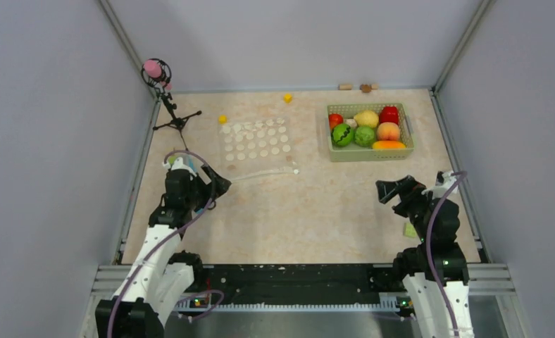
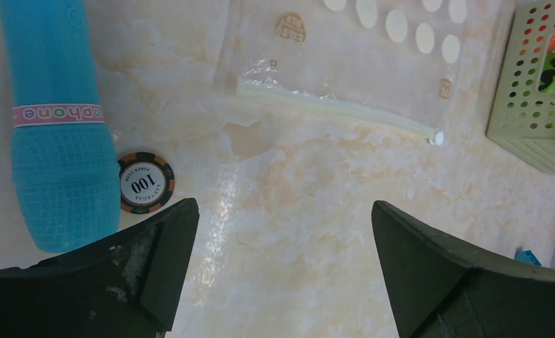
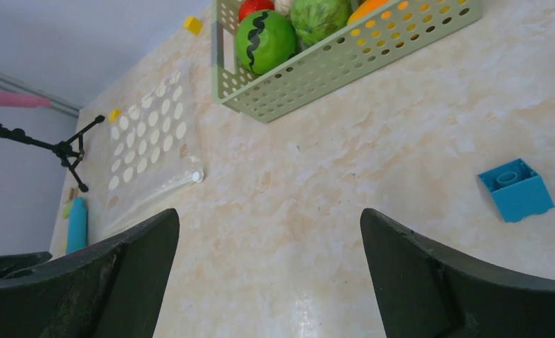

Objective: Place the food in the zip-top bag and seal the zipper
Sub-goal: Pick up the zipper food storage bag at the center of the board.

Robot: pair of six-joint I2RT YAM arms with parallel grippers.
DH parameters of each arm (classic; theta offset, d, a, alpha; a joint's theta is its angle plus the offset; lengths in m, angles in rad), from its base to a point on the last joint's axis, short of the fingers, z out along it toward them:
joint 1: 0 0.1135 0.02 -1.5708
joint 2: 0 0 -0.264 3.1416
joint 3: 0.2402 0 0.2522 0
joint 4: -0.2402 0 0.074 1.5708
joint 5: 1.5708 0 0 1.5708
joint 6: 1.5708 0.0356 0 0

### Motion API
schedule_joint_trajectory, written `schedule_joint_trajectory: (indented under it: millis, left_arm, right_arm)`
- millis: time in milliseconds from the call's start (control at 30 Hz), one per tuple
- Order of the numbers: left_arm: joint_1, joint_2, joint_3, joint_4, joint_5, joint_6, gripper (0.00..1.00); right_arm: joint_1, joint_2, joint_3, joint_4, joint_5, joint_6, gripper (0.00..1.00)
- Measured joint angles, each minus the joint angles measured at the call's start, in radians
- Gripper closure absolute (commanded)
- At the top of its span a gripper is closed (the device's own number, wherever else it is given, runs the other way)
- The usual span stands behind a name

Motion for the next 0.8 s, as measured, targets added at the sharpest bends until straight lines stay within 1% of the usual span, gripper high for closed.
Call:
schedule_joint_trajectory:
  millis: [267,400,667,733,800]
  left_arm:
    - [0.0,0.197,0.03,0.028,-0.003,-0.02,0.02]
    - [0.0,0.312,0.058,0.076,-0.003,-0.031,0.03]
    - [0.0,0.553,0.135,0.174,-0.006,-0.05,0.04]
    - [0.0,0.605,0.152,0.2,-0.001,-0.053,0.05]
    - [0.0,0.642,0.175,0.238,0.009,-0.057,0.1]
  right_arm:
    - [0.0,-0.066,-0.044,0.037,-0.089,-0.021,0.01]
    - [0.0,-0.109,-0.061,0.047,-0.143,-0.034,0.01]
    - [0.0,-0.132,-0.061,0.051,-0.18,-0.035,0.01]
    - [0.0,-0.132,-0.061,0.051,-0.18,-0.035,0.01]
    - [0.0,-0.132,-0.061,0.051,-0.188,-0.035,0.01]
